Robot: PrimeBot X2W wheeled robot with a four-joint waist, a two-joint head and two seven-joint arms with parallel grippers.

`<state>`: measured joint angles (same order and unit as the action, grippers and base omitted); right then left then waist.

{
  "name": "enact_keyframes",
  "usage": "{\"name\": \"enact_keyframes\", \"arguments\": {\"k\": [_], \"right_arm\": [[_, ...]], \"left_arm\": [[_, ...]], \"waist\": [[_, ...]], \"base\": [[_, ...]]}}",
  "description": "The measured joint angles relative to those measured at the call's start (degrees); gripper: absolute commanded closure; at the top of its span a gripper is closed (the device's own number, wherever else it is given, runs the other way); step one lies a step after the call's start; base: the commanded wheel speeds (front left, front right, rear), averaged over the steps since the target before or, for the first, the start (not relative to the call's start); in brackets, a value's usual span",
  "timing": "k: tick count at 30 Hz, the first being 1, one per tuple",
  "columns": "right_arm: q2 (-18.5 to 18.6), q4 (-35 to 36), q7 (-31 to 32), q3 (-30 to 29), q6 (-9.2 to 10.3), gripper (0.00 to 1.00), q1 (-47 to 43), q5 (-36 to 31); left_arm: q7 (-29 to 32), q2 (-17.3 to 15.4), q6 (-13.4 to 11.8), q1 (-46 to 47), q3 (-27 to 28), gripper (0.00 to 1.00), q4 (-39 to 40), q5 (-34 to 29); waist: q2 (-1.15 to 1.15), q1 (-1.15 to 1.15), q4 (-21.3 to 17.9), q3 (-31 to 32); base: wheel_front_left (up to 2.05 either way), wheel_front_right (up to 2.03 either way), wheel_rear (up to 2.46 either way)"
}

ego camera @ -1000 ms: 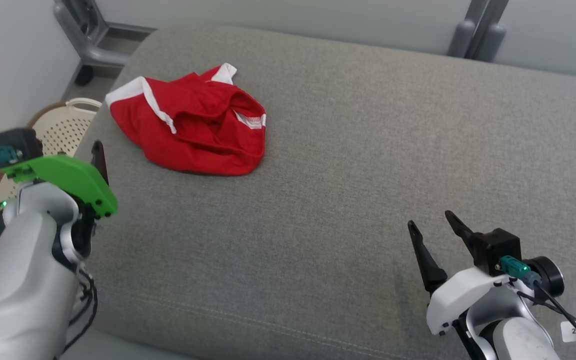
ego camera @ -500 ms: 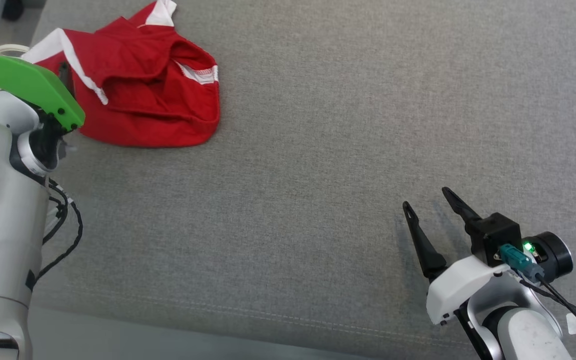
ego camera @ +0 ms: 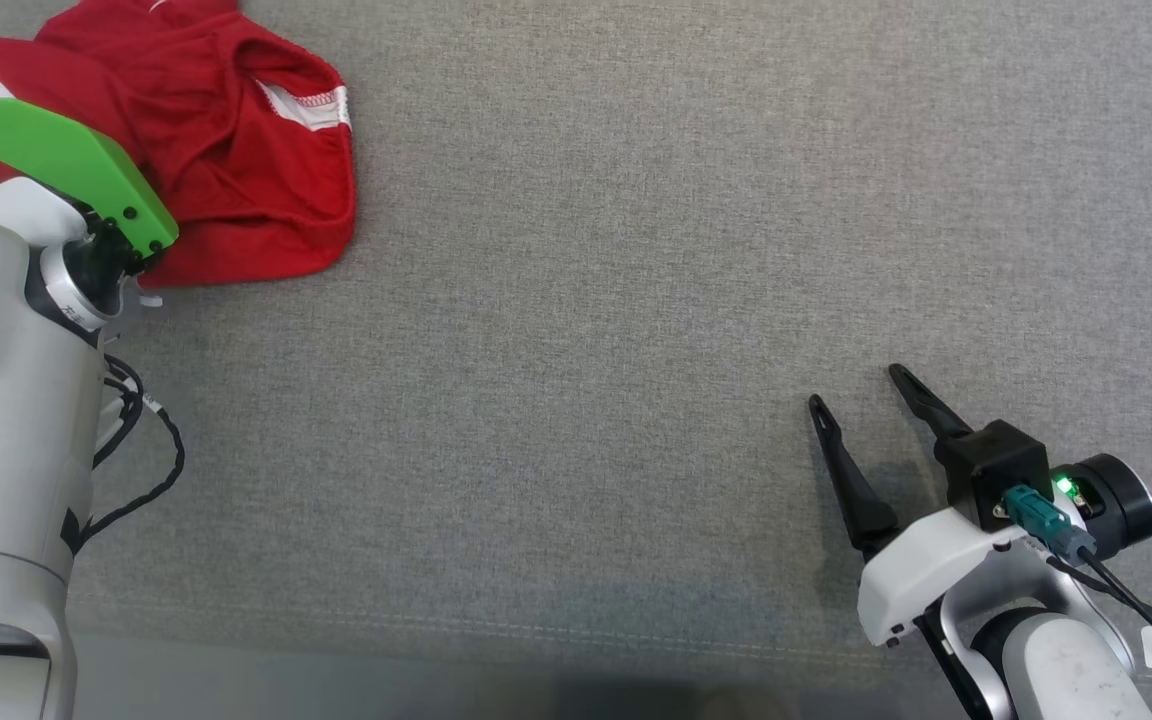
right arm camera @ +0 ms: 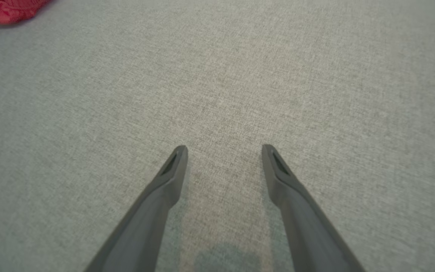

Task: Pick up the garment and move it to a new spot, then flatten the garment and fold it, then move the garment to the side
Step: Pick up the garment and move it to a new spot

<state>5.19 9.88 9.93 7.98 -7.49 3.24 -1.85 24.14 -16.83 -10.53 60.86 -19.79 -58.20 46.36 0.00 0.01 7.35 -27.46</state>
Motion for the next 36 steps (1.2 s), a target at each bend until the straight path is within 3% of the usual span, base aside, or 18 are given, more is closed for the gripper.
{"name": "enact_keyframes", "arguments": {"k": [2,15,21,26,36], "right_arm": [[-0.1,-0.2,-0.1,0.0,0.00,0.00,0.0,0.0],[-1.6,-6.4,-3.6,2.0,0.00,0.00,1.6,1.4],[-2.1,-8.8,-5.2,2.6,0.00,0.00,1.8,2.3],[-2.2,-12.0,-7.2,3.4,0.00,0.00,1.9,3.6],[-2.3,-15.4,-9.8,4.7,0.00,0.00,2.1,7.2]], "left_arm": [[-0.1,0.2,0.0,0.3,-0.3,1.00,-0.3,0.0],[-9.4,0.7,4.3,3.0,-2.6,1.00,2.7,-2.7],[-11.0,1.3,5.2,3.9,-4.8,1.00,4.8,-4.6],[-12.4,2.3,6.3,4.7,-7.5,1.00,8.0,-6.8],[-13.7,5.9,11.1,6.5,-10.9,1.00,15.2,-7.7]], "waist": [[0.00,0.00,-0.2,-0.4],[0.00,-0.01,-2.0,4.5],[0.00,-0.01,-3.7,6.7],[0.00,-0.01,-7.1,9.6],[0.00,-0.01,-14.0,13.6]], "base": [[0.00,0.00,0.00],[0.00,0.00,0.00],[0.00,0.00,0.00],[0.00,0.00,0.00],[0.00,0.00,0.00]]}}
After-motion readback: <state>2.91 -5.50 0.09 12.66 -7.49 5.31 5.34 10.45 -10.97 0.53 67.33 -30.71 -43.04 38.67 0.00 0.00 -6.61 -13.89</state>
